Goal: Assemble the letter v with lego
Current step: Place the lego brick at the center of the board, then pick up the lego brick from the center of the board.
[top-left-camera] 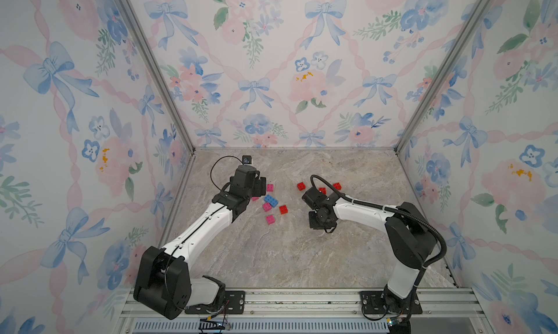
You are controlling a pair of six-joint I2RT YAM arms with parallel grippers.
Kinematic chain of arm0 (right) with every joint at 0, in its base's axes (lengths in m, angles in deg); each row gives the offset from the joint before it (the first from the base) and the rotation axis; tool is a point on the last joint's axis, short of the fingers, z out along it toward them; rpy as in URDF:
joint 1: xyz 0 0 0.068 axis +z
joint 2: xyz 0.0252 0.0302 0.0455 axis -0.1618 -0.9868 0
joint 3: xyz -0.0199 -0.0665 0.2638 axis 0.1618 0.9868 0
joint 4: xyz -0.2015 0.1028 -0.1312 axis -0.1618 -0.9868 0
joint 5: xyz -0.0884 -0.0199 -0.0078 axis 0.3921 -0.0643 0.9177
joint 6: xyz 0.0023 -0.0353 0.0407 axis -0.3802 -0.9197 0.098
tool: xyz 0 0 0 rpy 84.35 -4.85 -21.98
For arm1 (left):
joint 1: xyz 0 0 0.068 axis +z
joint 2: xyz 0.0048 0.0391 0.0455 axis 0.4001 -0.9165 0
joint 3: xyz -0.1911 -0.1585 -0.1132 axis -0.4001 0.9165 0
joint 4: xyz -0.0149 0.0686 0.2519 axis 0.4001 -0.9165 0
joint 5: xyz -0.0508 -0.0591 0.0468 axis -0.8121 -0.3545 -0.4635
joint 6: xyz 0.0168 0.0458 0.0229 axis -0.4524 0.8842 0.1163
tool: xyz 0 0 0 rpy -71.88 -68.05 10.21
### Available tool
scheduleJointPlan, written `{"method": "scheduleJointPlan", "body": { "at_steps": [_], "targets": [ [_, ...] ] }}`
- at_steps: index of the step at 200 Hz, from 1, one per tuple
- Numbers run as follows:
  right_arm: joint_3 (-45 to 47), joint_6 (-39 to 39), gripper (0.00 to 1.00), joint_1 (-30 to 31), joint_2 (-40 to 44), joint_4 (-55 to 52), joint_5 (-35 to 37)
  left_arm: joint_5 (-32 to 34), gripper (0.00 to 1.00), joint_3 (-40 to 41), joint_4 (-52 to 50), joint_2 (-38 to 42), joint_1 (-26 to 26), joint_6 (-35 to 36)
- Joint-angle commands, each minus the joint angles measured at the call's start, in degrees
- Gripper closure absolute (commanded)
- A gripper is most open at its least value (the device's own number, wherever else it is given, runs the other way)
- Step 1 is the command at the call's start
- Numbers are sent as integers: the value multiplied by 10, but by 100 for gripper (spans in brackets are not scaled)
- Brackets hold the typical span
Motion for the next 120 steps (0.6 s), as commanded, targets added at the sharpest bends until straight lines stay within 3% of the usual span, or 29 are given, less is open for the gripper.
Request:
{"method": "scheduleJointPlan", "body": {
  "at_steps": [1, 12, 43, 79, 120],
  "targets": [
    [1, 12, 71, 10, -10, -15, 11, -5, 10, 11, 16, 0, 3, 10],
    [-1, 8, 53, 11, -7, -20, 9, -6, 10, 16, 17, 1, 3, 10],
    [-28, -12, 24, 6, 6, -59, 11, -19, 10, 21, 21, 6, 3, 3],
    [-69, -28, 16, -48, 21, -71, 12, -24, 10, 24, 22, 9, 3, 1],
    [-169, -102, 1, -125, -61, -102, -38, -21, 9, 26, 24, 7, 5, 4]
  ]
}}
